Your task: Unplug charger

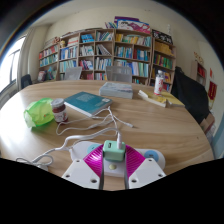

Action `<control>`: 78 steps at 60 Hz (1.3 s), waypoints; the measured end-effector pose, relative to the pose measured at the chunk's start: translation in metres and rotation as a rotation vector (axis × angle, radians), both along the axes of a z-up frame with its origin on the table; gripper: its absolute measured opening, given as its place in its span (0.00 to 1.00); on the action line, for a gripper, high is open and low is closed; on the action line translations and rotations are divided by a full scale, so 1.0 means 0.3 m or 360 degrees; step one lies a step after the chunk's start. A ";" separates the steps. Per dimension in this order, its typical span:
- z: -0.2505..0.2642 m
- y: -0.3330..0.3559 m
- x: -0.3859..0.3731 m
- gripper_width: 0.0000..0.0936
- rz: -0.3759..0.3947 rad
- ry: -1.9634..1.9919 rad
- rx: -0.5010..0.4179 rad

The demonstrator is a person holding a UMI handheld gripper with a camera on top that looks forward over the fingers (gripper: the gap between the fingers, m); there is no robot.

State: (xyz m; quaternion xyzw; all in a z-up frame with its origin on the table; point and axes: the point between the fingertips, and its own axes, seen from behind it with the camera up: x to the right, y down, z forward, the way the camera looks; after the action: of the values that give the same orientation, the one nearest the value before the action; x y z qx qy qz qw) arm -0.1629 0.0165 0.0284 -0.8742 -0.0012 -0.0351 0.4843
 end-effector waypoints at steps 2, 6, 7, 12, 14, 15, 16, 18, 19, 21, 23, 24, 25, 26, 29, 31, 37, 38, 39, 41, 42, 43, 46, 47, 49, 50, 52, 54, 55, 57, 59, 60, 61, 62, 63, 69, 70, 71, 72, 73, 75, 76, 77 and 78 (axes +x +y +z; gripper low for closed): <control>-0.002 0.010 -0.002 0.29 -0.0017 0.0051 -0.0032; -0.002 0.014 -0.002 0.28 -0.0018 0.0099 -0.0105; 0.004 0.014 -0.002 0.28 -0.0022 0.0112 -0.0118; 0.179 0.036 0.035 0.28 -0.0039 0.0002 0.0059; 0.267 0.050 0.053 0.28 -0.0029 -0.0100 0.0137; 0.301 0.060 0.050 0.28 -0.0024 -0.0129 0.0172; 0.337 0.061 0.051 0.28 -0.0020 -0.0136 0.0189; 0.403 0.059 0.062 0.28 -0.0026 -0.0113 0.0206; 0.429 0.056 0.073 0.28 -0.0035 -0.0104 0.0212; 0.476 0.047 0.112 0.28 -0.0061 -0.0116 0.0221; 0.512 0.024 0.166 0.29 -0.0104 -0.0172 0.0212; 0.524 0.012 0.199 0.28 -0.0130 -0.0203 0.0202; 0.500 -0.001 0.218 0.28 -0.0161 -0.0229 0.0202; 0.513 -0.019 0.252 0.28 -0.0188 -0.0245 0.0182; 0.506 -0.074 0.332 0.29 -0.0263 -0.0235 0.0104; 0.477 -0.111 0.382 0.29 -0.0315 -0.0204 0.0042; 0.361 -0.196 0.498 0.30 -0.0377 -0.0205 -0.0146; 0.341 -0.207 0.512 0.30 -0.0378 -0.0205 -0.0177; 0.319 -0.216 0.524 0.30 -0.0378 -0.0200 -0.0207; 0.262 -0.233 0.541 0.30 -0.0377 -0.0176 -0.0277; 0.231 -0.243 0.547 0.30 -0.0375 -0.0159 -0.0318; 0.201 -0.252 0.552 0.30 -0.0372 -0.0141 -0.0358; 0.096 -0.263 0.555 0.31 -0.0346 -0.0085 -0.0466; 0.070 -0.267 0.552 0.31 -0.0328 -0.0071 -0.0509; 0.021 -0.282 0.551 0.33 -0.0289 -0.0036 -0.0568; 0.001 -0.287 0.551 0.32 -0.0270 -0.0022 -0.0596; -0.032 -0.289 0.553 0.33 -0.0241 0.0001 -0.0642; -0.067 -0.289 0.559 0.34 -0.0217 0.0018 -0.0671; -0.080 -0.290 0.565 0.35 -0.0208 0.0026 -0.0682; -0.104 -0.290 0.577 0.37 -0.0190 0.0044 -0.0707; -0.126 -0.292 0.584 0.38 -0.0167 0.0070 -0.0739; -0.130 -0.287 0.583 0.38 -0.0150 0.0089 -0.0738; -0.132 -0.280 0.582 0.38 -0.0131 0.0109 -0.0733; -0.135 -0.275 0.581 0.38 -0.0111 0.0123 -0.0731; -0.123 -0.271 0.585 0.39 -0.0093 0.0129 -0.0739; -0.131 -0.252 0.615 0.71 0.0000 0.0133 -0.0705; -0.130 -0.253 0.617 0.78 0.0014 0.0143 -0.0704; -0.127 -0.254 0.619 0.84 0.0026 0.0156 -0.0700; -0.122 -0.255 0.618 0.89 0.0039 0.0173 -0.0693; -0.112 -0.258 0.616 0.92 0.0050 0.0192 -0.0684; -0.097 -0.264 0.619 0.88 0.0075 0.0234 -0.0666; -0.088 -0.268 0.622 0.89 0.0083 0.0251 -0.0659; -0.079 -0.273 0.626 0.90 0.0091 0.0267 -0.0653; -0.069 -0.281 0.629 0.90 0.0100 0.0283 -0.0648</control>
State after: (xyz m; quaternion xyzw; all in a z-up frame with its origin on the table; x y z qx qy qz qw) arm 0.0258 -0.0677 0.0077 -0.9531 0.0072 0.0580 0.2970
